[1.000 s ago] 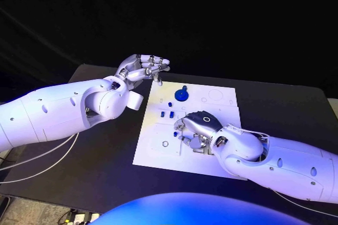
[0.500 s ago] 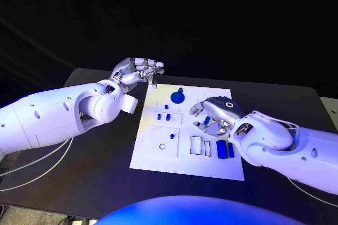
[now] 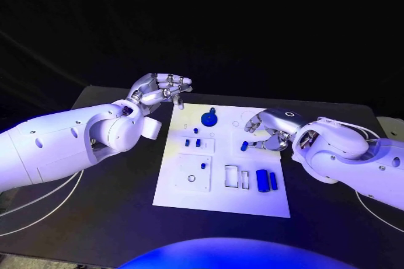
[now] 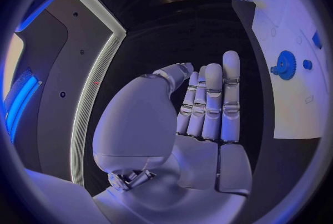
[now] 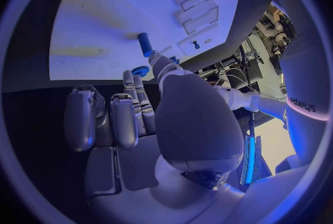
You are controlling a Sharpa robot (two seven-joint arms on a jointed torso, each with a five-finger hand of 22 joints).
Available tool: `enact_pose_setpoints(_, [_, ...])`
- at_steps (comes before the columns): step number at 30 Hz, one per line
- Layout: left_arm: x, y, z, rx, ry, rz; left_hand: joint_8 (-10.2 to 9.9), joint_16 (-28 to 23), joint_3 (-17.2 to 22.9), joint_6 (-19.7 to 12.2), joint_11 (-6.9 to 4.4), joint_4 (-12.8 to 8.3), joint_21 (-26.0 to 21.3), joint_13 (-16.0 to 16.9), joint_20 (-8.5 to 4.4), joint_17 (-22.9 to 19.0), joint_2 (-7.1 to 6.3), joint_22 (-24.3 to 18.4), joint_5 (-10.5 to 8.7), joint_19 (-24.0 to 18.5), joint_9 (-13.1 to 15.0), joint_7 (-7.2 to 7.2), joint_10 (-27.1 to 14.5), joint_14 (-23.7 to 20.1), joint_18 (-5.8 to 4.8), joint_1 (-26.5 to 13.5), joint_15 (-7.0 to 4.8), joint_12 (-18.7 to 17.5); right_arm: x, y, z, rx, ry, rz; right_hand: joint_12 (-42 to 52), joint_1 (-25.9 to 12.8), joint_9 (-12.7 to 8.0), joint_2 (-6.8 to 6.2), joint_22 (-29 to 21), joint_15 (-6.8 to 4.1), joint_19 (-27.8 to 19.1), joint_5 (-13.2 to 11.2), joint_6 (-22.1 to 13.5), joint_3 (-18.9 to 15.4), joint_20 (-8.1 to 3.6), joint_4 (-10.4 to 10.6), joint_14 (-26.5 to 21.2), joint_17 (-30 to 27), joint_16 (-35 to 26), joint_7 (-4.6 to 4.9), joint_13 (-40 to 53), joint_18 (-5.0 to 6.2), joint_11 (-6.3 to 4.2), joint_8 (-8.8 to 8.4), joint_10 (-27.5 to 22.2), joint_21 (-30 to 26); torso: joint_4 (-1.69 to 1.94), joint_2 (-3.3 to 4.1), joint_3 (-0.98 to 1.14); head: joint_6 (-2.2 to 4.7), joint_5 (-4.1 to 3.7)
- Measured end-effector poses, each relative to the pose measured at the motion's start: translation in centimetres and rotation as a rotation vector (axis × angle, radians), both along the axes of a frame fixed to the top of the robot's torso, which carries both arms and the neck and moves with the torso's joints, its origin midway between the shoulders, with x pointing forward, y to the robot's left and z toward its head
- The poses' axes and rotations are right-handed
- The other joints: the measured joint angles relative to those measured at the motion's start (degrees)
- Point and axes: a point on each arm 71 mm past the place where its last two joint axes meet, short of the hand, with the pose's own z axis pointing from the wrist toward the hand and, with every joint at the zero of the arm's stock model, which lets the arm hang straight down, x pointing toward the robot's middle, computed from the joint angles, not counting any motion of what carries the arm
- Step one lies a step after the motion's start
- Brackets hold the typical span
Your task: Assemble the parts on the task board
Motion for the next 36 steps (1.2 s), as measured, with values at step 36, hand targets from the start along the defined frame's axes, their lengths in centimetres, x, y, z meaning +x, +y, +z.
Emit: enact_pose_setpoints(36, [0.0, 0.0, 0.0, 0.001, 0.000, 0.001, 0.0, 0.0, 0.0, 0.0, 0.00, 0.0, 0.0, 0.0, 0.00, 0.0, 0.00, 0.0, 0.00, 0.0, 0.0, 0.00, 0.0, 0.0, 0.00, 0.0, 0.00, 0.3, 0.4, 1.8, -2.5, -0.043, 0.041, 0.036, 1.9, 3.2, 0.2, 1.93, 0.0, -1.88, -0.1, -3.3, 8.0, 12.1, -1.79, 1.9, 0.2, 0.8, 0.9, -1.87, 0.7, 0.00, -2.51, 3.28, 11.4, 5.6, 0.03, 0.05, 0.04, -0.47, 0.16])
